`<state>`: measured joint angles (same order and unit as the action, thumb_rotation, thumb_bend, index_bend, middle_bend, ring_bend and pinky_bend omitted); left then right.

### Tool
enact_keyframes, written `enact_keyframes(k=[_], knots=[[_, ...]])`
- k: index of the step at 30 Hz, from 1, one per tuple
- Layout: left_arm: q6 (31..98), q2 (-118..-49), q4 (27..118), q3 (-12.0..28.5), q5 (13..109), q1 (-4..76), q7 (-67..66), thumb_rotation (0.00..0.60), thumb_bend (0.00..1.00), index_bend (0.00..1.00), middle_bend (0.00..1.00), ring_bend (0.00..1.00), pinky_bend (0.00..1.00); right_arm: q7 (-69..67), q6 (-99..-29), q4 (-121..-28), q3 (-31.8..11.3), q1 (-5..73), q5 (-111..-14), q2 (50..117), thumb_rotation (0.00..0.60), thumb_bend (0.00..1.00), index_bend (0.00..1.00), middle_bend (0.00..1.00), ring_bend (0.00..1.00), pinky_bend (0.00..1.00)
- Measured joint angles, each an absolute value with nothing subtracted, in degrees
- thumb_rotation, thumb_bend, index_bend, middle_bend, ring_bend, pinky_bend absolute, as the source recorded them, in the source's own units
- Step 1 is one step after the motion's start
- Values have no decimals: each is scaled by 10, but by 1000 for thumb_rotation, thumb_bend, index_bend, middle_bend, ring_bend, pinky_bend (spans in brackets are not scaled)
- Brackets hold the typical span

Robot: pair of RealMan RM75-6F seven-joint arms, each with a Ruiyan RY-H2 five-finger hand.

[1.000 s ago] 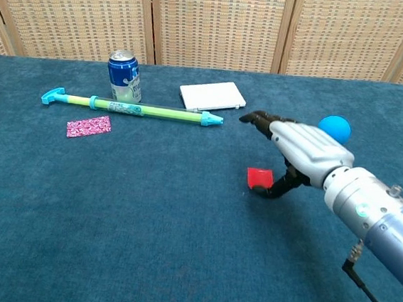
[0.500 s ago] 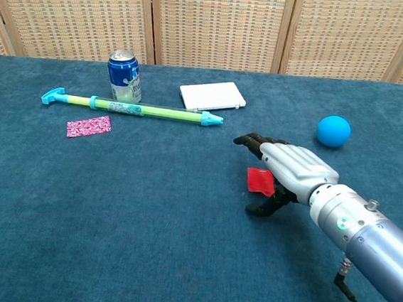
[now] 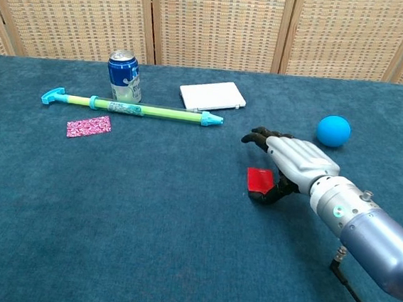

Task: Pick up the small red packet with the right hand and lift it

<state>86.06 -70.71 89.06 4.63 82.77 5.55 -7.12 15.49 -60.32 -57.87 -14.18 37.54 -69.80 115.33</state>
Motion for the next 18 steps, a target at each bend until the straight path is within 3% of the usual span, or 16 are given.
enact_keyframes(k=[4, 6, 18], knots=[[862, -706, 892, 46, 829, 55, -70, 600, 100, 0, 0, 0, 137, 156, -611, -574, -140, 373, -703, 1154, 600, 400, 459, 13, 0, 0], [863, -706, 892, 46, 830, 55, -70, 600, 100, 0, 0, 0, 137, 159, -612, -574, -139, 372, -702, 1154, 600, 392, 500, 34, 0, 0], [862, -706, 892, 44, 832, 55, -70, 600, 101, 0, 0, 0, 137, 168, -606, -579, -138, 366, -691, 1150, 600, 381, 559, 80, 0, 0]])
